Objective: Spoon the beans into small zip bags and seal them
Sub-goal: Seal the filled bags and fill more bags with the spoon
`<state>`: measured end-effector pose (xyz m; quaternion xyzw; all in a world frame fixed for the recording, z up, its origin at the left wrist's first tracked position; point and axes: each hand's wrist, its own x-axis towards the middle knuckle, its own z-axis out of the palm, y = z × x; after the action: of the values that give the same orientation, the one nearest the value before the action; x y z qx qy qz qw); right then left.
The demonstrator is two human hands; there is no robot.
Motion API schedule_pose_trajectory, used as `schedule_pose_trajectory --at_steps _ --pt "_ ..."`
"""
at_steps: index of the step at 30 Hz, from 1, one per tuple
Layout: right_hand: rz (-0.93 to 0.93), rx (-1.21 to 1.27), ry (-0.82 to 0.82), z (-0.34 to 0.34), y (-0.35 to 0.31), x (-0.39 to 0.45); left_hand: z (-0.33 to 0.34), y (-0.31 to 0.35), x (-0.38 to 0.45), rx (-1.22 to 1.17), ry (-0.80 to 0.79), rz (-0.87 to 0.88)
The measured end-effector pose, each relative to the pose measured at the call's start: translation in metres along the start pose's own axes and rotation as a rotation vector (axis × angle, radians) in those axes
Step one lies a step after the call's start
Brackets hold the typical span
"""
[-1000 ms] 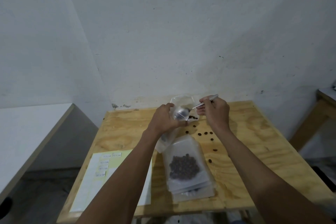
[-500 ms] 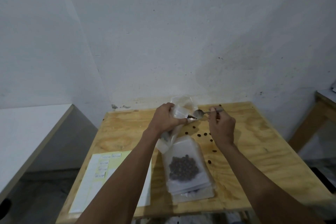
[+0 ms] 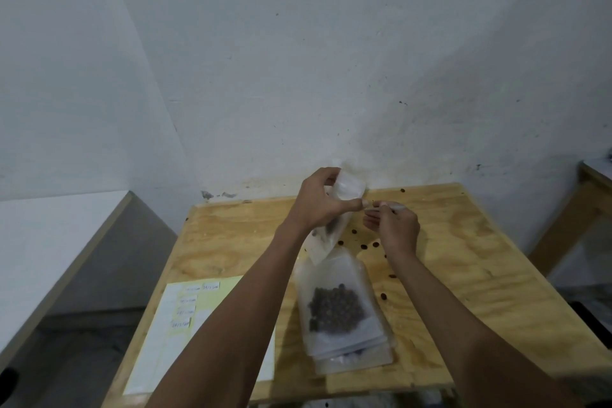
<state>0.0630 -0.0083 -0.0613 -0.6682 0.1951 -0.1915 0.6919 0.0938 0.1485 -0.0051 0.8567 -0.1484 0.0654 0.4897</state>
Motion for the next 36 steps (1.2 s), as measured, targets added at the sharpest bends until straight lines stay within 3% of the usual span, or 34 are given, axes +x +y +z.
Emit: schedule_pose_trajectory --at_steps 10,20,29,36 --pt "0.167 0.160 0.056 -0.001 0.000 0.003 -0.002 -0.011 -0.003 -0.097 0.042 -0.035" --pt "0.200 0.218 0.083 -0.004 -0.011 0.009 -0.029 -0.044 -0.020 0.134 0.011 -0.107" --pt "0.061 0.244 0.037 0.001 -0.051 0.001 -0.024 -0.041 -0.027 0.255 -0.025 -0.123" --pt "-0.186 -0.043 -0.173 0.006 -0.051 -0.009 -0.022 -0.040 -0.027 0.253 -0.011 -0.093"
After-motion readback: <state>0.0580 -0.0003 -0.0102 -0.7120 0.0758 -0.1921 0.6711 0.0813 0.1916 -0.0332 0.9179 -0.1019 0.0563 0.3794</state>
